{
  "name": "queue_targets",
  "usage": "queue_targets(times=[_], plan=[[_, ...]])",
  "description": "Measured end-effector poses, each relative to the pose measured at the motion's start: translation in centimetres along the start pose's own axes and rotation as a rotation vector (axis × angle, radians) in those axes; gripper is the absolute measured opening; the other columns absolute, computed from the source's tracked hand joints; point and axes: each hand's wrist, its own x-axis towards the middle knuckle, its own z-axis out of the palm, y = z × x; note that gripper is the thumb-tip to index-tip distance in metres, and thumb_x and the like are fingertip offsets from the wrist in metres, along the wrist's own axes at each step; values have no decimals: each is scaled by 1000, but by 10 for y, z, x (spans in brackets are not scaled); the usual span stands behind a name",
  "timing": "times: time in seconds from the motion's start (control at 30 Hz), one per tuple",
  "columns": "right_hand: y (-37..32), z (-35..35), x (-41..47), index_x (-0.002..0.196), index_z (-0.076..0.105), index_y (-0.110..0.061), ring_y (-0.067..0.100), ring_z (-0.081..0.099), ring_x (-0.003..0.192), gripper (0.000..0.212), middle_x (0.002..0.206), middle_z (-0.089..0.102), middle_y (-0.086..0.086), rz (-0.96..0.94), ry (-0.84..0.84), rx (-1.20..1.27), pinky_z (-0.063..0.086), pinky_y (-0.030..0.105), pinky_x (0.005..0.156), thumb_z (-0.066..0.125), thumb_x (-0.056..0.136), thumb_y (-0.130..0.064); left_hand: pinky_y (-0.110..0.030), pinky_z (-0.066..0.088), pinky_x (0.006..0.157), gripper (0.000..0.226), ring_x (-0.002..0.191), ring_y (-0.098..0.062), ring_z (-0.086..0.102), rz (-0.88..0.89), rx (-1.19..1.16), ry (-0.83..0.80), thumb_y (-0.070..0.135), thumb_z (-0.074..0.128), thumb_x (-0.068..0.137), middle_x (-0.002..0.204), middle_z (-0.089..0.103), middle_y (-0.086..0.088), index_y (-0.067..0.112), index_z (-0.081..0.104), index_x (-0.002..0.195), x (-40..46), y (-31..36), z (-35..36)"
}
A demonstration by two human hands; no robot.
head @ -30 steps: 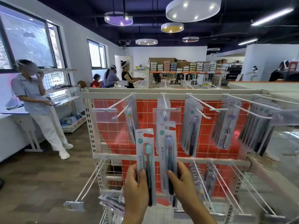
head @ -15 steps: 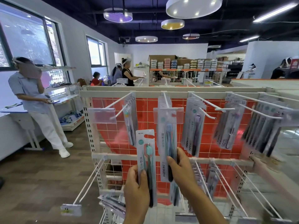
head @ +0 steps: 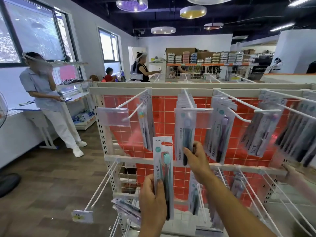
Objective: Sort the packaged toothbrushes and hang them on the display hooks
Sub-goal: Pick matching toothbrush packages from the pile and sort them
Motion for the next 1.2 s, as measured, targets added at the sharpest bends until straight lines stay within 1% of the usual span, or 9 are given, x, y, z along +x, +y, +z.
queue_targets(times=[0.27,0.4,0.5,0.57,0.7,0.83,1.0,1.1,1.2], plan=[[15,1,3,97,52,-12,30,62,89,10,97,61,17,37,18,14,56,47,80,55,93,-21,-24,55,65,12,73,-1,66,-17,14,-24,41,47,96,82,70,9,33,55,97,-1,7,-4],[38,-10,-14,105,53,-12,20,63,92,23,99,63,7,97,69,-66,51,24,74,61,90,-28,-23,54,65,9,73,0,67,-15,-10,-35,37,47,96,83,70,8,33,55,98,-4,11,-1],[51,-18,-35,102,54,-13,16,58,93,20,98,61,1,116,155,-104,46,21,75,60,91,-27,-30,58,68,10,73,-7,68,-10,-10,-55,36,47,96,82,70,5,31,55,98,-7,13,4],[51,-23,-52,95,57,-11,19,60,91,9,93,63,3,95,180,-30,47,22,74,57,93,-21,-30,56,69,9,76,-10,68,-12,-18,-73,33,48,97,82,69,4,30,55,96,-11,16,9],[37,-32,-81,96,65,-13,21,66,90,15,93,69,7,76,26,17,56,28,77,54,95,-23,-19,50,63,10,75,-4,65,-10,-48,-114,27,49,98,84,68,4,24,57,101,-20,26,21],[22,-41,-97,91,67,-14,14,68,82,17,88,72,2,56,-53,65,54,19,68,52,95,-20,-7,44,55,11,70,7,60,29,-46,-144,23,50,98,83,66,6,30,56,92,-30,34,34],[16,-60,-108,93,69,-8,30,66,91,17,92,71,11,17,-26,104,57,39,82,53,96,-13,-15,46,61,9,78,-2,64,8,-63,-194,26,50,98,86,67,8,31,56,94,-44,39,52],[15,-72,-113,95,68,-6,31,66,93,17,93,70,13,27,4,99,56,41,85,51,96,-12,-24,47,67,11,84,-10,64,7,-64,-223,26,51,97,88,67,6,33,55,91,-51,41,64],[15,-87,-119,94,68,-8,30,66,93,18,92,71,11,27,44,101,56,41,85,50,97,-10,-22,46,66,11,82,-11,64,29,-70,-240,24,51,97,87,67,6,32,56,91,-60,45,77]])
